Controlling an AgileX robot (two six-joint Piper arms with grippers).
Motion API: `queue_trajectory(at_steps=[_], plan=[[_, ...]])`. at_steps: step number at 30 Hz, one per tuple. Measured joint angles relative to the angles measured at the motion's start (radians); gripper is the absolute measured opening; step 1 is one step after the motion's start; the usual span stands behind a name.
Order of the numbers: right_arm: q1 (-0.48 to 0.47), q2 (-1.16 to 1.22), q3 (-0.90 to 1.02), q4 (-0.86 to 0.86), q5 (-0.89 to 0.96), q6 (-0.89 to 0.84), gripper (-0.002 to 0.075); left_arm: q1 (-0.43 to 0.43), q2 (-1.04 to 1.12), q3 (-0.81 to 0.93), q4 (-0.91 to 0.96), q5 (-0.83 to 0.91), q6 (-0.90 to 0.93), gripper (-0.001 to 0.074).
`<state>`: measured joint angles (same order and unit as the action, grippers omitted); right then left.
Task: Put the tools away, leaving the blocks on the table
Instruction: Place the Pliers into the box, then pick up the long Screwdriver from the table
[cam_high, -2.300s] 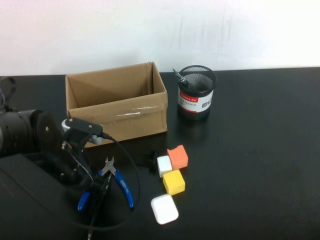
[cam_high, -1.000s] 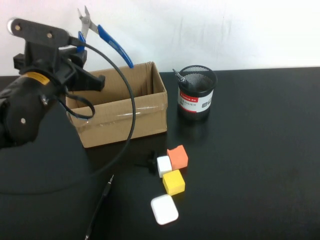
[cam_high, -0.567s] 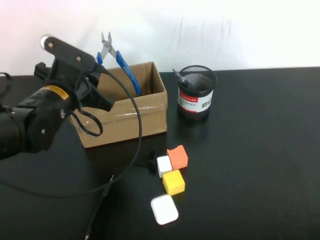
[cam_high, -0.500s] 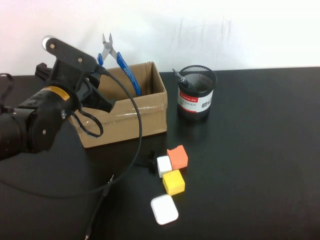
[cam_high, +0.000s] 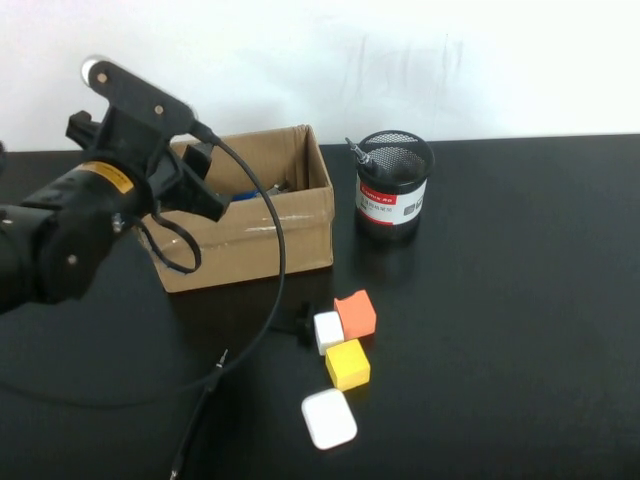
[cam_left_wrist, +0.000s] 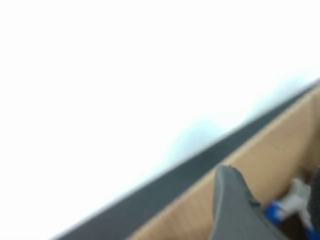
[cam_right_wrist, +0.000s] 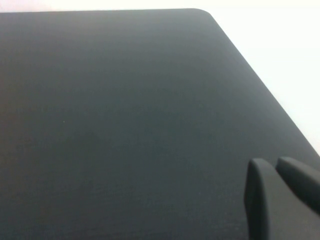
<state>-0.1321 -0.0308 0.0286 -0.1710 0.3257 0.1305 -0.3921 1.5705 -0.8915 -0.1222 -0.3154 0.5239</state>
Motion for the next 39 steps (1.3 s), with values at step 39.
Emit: queue_trajectory(at_steps=[39], plan=[[0.0, 0.0, 0.0, 0.0, 0.0, 0.0, -0.0009, -0.018, 0.205, -0.044, -0.184, 0.884, -0.275, 0.029]])
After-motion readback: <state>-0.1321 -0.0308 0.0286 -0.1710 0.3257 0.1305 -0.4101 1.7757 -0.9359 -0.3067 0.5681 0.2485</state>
